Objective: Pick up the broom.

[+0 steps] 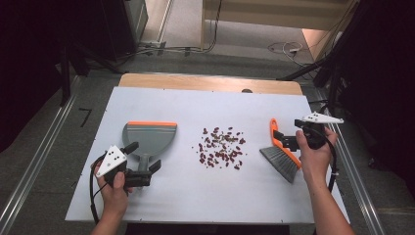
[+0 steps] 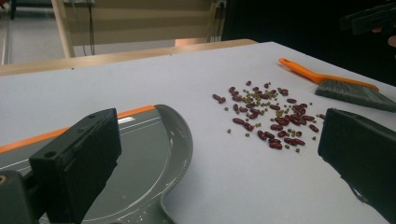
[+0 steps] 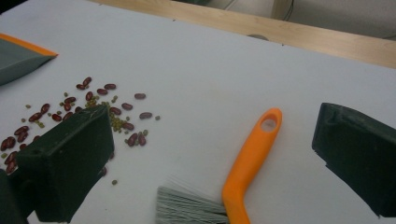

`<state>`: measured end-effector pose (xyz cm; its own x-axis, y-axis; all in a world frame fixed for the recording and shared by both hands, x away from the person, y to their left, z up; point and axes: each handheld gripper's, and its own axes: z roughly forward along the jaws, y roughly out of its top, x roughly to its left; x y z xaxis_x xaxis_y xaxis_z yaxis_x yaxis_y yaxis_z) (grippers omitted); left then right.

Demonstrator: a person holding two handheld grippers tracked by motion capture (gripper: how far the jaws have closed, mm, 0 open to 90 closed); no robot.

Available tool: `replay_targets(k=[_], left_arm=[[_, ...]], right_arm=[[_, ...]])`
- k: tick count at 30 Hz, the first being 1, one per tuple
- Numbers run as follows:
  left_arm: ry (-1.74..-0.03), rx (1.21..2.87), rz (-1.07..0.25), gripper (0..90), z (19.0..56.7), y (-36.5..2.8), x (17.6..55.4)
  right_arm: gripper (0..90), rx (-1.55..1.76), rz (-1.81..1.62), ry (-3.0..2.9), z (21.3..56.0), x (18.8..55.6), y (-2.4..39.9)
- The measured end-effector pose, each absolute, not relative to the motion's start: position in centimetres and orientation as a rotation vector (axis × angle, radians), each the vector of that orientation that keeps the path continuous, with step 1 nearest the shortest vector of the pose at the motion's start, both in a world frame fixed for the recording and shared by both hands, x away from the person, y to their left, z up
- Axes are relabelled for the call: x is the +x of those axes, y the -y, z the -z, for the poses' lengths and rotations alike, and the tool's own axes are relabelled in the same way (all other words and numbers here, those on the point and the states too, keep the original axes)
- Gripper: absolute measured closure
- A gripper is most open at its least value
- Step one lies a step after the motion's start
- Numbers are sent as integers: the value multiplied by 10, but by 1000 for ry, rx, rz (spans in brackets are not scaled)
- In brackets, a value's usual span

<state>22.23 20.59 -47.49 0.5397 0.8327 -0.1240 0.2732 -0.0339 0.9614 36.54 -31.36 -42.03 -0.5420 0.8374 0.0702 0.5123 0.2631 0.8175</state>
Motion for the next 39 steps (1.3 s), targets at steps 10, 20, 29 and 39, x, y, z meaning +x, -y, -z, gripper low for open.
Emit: replay_targets(k=[10, 20, 29, 39], left_arm=[[-961, 1601, -595, 0, 475, -206, 223], [-966, 1600, -593, 0, 476, -207, 224], [-967, 1603, -592, 0, 476, -206, 223], [-957, 1600, -598, 0, 473, -205, 222]], right_arm=[[189, 1383, -967, -2251, 427, 399, 301], [487, 1558, -663, -2342, 445, 414, 289], [557, 1661, -469, -2345, 458, 416, 284], [622, 1685, -376, -2374, 470, 416, 282]])
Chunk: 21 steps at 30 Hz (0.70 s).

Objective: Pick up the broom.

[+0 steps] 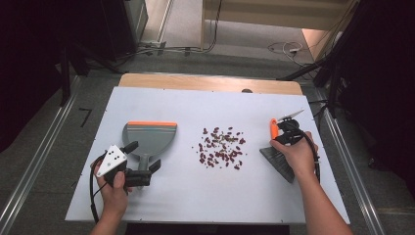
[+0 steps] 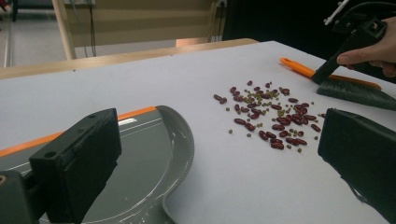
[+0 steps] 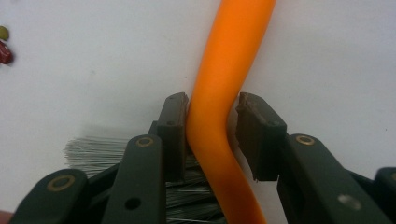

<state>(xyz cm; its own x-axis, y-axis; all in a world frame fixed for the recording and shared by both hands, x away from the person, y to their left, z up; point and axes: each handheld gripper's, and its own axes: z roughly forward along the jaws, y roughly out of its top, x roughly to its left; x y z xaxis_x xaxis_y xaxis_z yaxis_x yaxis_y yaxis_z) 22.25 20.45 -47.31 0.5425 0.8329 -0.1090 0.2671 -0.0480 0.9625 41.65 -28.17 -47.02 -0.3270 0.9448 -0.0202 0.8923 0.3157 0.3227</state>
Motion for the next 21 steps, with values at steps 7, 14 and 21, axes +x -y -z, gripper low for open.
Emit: replay_targets(k=[7, 14, 21], left_arm=[[-941, 1607, -611, 0, 470, -200, 222], [-944, 1594, -622, 0, 467, -199, 219], [-954, 1598, -606, 0, 468, -195, 221]], right_arm=[[683, 1744, -356, -2379, 468, 423, 284], [683, 1699, -432, -2338, 471, 412, 285], [683, 1655, -656, -2226, 467, 393, 296]])
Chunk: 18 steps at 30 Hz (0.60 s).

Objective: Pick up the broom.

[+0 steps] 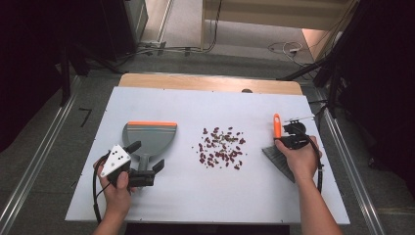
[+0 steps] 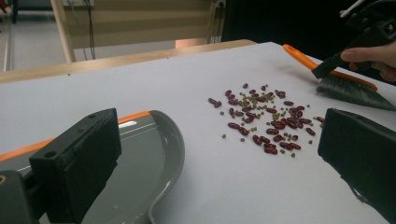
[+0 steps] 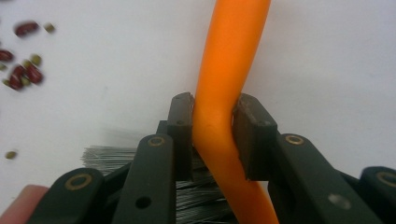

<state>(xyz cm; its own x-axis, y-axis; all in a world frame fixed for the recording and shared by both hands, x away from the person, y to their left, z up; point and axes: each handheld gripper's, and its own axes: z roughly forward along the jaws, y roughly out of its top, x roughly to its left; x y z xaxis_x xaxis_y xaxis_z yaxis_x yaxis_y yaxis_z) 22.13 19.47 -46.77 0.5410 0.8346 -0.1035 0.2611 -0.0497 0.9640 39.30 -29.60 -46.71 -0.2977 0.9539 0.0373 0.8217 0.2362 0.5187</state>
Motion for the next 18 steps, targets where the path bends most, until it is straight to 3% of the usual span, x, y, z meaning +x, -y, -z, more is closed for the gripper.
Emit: replay_targets(k=[18], left_arm=[[-900, 1601, -595, 0, 450, -176, 219]], right_arm=[[687, 1395, -1249, -1846, 456, 325, 332]])
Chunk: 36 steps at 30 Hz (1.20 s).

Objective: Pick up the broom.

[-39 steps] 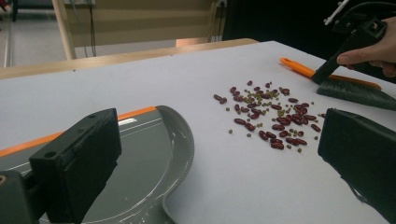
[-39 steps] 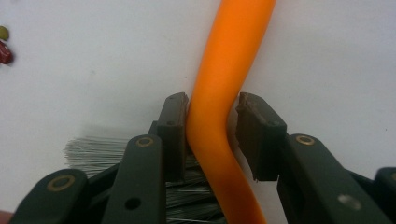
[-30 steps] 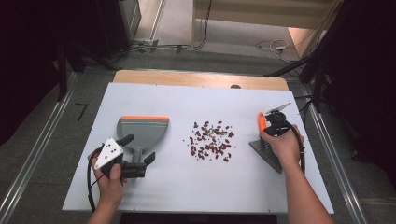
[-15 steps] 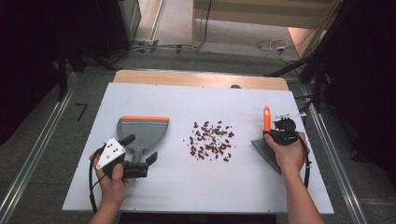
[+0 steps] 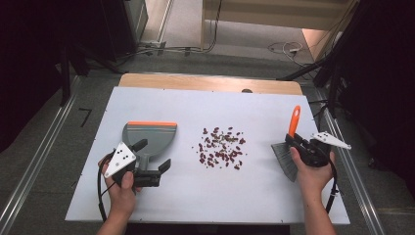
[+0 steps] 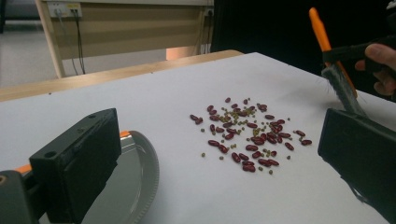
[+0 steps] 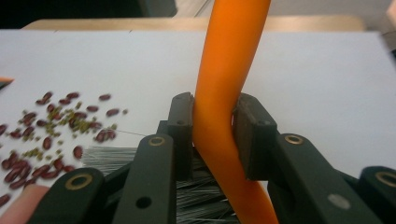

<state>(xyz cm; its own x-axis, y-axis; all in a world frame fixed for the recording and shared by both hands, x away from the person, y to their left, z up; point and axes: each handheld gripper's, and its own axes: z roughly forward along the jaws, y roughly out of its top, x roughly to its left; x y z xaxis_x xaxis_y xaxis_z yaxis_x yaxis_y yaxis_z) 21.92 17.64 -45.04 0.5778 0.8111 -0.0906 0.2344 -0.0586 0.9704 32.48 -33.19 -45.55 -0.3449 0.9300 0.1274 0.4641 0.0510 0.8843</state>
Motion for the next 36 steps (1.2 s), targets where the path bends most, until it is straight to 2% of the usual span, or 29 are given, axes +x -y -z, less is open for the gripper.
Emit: replay_targets(k=[11, 23, 36], left_arm=[[-866, 1629, -584, 10, 445, -160, 227], [-820, 1661, -537, 9, 441, -132, 242], [-775, 1675, -424, 9, 442, -107, 252]], right_arm=[[690, 1284, -1400, -1791, 430, 315, 317], [690, 1129, -1493, -1839, 407, 310, 272], [690, 1036, -1566, -1900, 404, 300, 224]])
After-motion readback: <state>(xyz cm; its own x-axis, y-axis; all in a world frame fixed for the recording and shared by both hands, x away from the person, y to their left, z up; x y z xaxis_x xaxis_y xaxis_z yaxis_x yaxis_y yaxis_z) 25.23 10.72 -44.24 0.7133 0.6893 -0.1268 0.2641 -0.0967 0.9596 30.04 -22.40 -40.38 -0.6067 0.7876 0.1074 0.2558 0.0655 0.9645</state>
